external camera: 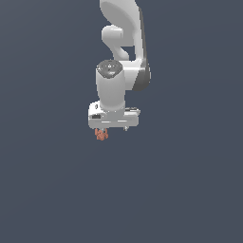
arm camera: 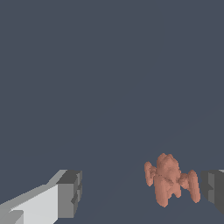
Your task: Pick up the object and move it to a goal position.
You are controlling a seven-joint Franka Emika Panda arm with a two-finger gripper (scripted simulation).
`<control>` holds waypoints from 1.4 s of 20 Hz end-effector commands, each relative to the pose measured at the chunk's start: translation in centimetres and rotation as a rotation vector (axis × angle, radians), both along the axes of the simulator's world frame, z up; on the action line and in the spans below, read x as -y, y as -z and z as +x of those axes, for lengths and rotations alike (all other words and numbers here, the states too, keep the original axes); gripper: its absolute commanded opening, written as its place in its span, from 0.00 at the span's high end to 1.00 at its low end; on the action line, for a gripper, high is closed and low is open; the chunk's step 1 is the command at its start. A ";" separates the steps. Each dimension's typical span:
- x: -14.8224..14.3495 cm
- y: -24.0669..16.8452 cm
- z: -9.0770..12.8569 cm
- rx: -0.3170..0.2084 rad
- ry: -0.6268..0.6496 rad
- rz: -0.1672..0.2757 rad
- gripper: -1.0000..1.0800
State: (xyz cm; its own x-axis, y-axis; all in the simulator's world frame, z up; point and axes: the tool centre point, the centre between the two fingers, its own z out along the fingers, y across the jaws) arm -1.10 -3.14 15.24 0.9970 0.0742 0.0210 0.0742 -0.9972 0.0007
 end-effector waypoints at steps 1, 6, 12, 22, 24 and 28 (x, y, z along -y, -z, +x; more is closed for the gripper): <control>1.5 1.2 -0.7 -0.004 -0.019 -0.001 0.04; 4.5 3.6 -2.5 -0.012 -0.063 -0.001 0.04; 6.8 5.4 -4.2 -0.018 -0.097 -0.002 0.04; 7.6 6.2 -4.8 -0.021 -0.108 -0.002 0.04; 7.6 6.6 -4.8 -0.021 -0.108 -0.002 0.04; 7.6 8.2 -4.9 -0.021 -0.110 -0.002 0.04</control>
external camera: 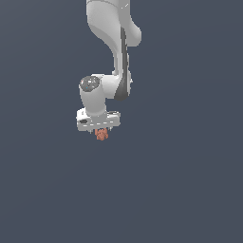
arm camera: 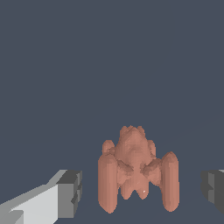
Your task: Pick up the object and move it to a goal position.
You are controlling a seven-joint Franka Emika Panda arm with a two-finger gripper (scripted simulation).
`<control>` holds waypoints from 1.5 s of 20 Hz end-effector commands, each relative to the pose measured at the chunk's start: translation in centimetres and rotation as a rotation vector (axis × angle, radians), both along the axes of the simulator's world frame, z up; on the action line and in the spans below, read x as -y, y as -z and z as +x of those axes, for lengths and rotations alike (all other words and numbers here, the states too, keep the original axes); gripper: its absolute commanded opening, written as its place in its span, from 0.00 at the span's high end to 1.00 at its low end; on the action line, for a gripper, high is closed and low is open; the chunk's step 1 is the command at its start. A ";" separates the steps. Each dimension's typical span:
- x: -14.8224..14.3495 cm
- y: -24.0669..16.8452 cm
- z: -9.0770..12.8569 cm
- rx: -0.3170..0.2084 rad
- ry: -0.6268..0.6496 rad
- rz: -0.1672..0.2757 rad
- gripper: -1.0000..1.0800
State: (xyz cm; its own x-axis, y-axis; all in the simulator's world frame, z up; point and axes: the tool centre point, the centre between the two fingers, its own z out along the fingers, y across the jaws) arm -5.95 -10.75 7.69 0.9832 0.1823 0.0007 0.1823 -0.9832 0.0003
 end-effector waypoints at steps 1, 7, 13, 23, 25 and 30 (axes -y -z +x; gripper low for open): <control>0.0 1.2 -0.1 -0.001 -0.001 0.000 0.04; 0.0 3.4 -0.1 -0.001 -0.002 0.000 0.04; 0.1 3.6 -0.1 -0.001 -0.002 0.000 1.00; 0.0 3.5 -0.1 -0.001 -0.002 0.000 1.00; -0.1 3.3 -0.1 -0.001 -0.002 0.000 1.00; -0.8 1.8 -0.4 -0.001 -0.002 0.000 1.00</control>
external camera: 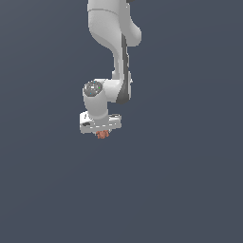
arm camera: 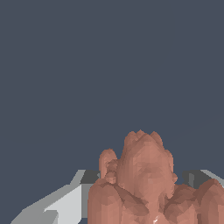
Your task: Pick up the object and move it to a goal position.
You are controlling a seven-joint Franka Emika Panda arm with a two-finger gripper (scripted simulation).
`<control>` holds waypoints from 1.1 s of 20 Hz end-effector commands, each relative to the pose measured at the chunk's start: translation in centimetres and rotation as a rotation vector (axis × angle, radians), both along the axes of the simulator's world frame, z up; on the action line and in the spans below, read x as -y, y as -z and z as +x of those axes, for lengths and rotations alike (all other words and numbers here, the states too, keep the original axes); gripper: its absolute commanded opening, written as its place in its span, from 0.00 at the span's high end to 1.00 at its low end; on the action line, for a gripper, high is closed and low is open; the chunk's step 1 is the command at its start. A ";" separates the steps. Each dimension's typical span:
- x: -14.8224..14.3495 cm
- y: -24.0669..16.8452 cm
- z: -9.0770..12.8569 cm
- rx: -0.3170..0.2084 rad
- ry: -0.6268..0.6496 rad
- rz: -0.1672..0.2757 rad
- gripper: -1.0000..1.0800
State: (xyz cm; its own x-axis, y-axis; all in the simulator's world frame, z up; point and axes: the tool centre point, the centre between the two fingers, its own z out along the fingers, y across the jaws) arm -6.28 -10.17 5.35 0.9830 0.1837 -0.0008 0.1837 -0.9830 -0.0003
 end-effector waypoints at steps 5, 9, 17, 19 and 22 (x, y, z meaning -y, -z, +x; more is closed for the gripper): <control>-1.5 -3.1 -0.5 0.001 0.000 0.000 1.00; -3.0 -6.1 -1.0 0.001 -0.001 -0.001 1.00; -6.8 -13.9 -2.4 0.001 -0.001 -0.002 1.00; -7.9 -16.1 -2.7 0.001 -0.001 -0.003 1.00; -9.4 -19.3 -3.3 0.001 -0.001 -0.003 1.00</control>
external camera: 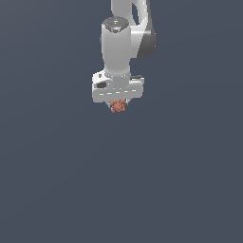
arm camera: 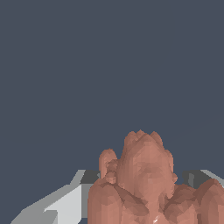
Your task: Pick up the object and move it to a goal position.
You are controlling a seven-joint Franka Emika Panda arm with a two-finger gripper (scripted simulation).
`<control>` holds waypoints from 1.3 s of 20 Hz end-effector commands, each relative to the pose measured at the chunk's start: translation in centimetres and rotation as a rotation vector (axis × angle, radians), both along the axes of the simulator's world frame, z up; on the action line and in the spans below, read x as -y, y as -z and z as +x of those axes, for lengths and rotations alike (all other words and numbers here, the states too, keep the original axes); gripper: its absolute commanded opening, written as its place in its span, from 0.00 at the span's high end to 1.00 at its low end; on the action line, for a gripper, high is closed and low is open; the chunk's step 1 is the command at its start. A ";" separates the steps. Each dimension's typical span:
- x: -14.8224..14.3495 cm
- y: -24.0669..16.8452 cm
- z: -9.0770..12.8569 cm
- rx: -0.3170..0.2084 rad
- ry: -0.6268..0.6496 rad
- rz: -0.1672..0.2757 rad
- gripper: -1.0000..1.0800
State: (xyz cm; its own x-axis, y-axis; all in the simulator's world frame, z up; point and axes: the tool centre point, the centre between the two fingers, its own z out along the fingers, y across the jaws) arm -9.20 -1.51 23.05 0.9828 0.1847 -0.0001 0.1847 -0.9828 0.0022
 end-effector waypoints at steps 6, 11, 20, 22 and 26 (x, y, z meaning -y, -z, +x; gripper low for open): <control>-3.8 -7.9 -1.3 -0.001 0.000 -0.001 1.00; -6.3 -12.9 -2.0 -0.001 0.000 -0.001 1.00; -10.4 -21.4 -3.1 -0.001 -0.001 0.000 1.00; -11.1 -22.8 -3.2 0.000 0.000 0.001 1.00; -12.2 -25.1 -3.3 0.000 0.000 0.002 1.00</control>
